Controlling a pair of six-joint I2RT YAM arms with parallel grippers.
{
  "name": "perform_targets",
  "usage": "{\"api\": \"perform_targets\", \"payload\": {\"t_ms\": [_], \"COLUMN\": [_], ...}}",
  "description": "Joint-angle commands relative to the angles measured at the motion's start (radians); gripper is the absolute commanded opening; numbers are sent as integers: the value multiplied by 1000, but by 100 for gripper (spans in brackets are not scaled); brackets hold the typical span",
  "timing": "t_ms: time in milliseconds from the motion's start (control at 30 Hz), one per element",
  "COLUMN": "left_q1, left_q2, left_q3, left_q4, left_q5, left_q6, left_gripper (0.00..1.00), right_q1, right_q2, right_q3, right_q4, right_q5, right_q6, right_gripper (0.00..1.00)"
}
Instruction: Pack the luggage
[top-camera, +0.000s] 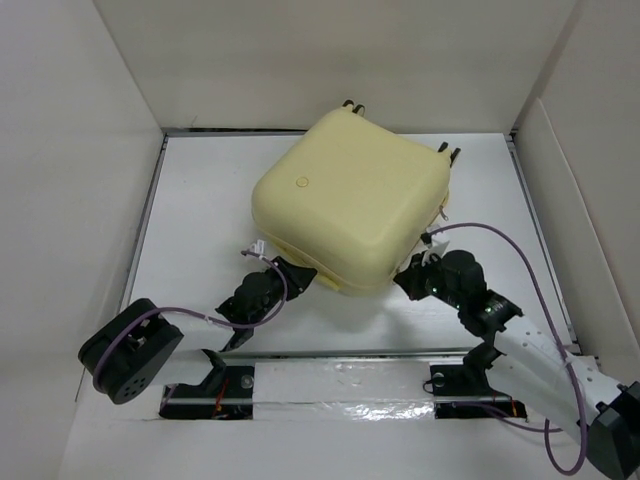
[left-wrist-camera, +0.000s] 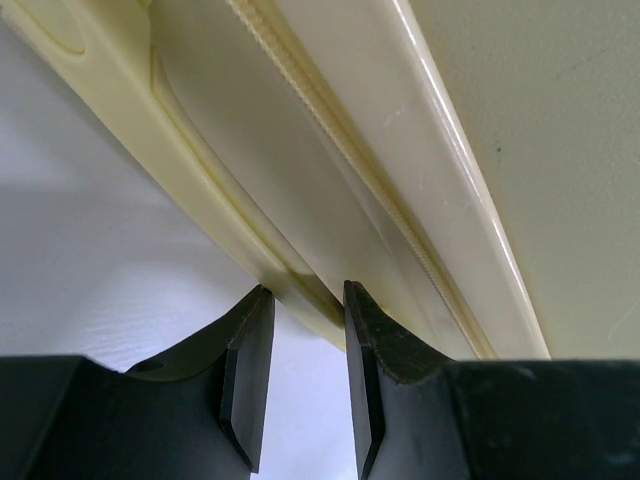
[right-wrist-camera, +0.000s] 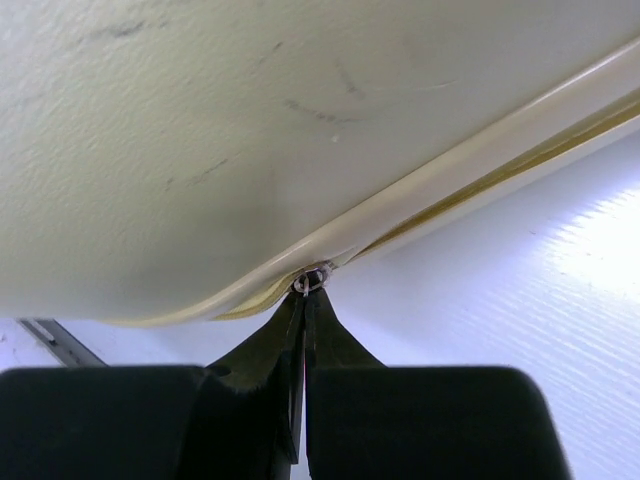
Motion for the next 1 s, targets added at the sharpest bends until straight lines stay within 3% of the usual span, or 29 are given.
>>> {"api": "perform_targets", "payload": {"t_ms": [0, 133, 300, 467, 533, 600, 767, 833, 967], "left_q1": [-17, 26, 92, 115, 103, 58, 25, 15, 5], "left_q2": [14, 45, 94, 82, 82, 80, 94, 90, 79], "left_q3": [42, 102, 115, 108, 105, 100, 47, 27, -18], "left_q4": [110, 98, 150, 147, 145, 121, 133, 141, 148], "left_q5": [8, 12, 54, 52, 54, 33, 13, 11, 29], "left_q6": [55, 57, 28, 44, 52, 70, 72, 69, 55], "left_gripper": [0, 0, 0, 0, 0, 0, 0, 0, 0], "right_q1": [109, 263, 473, 515, 452, 368, -50, -134, -172], "right_q2": [-39, -90, -130, -105, -93, -65, 19, 131, 301], "right_q3": [17, -39, -37, 17, 58, 94, 108, 120, 190], "right_q4": [138, 155, 45, 45, 50, 62, 243, 292, 332], "right_q5": [-87, -49, 51, 132, 201, 160, -252, -426, -489], "right_q6": [41, 118, 164, 153, 101, 25, -66, -95, -129], "right_gripper": [0, 0, 0, 0, 0, 0, 0, 0, 0]}}
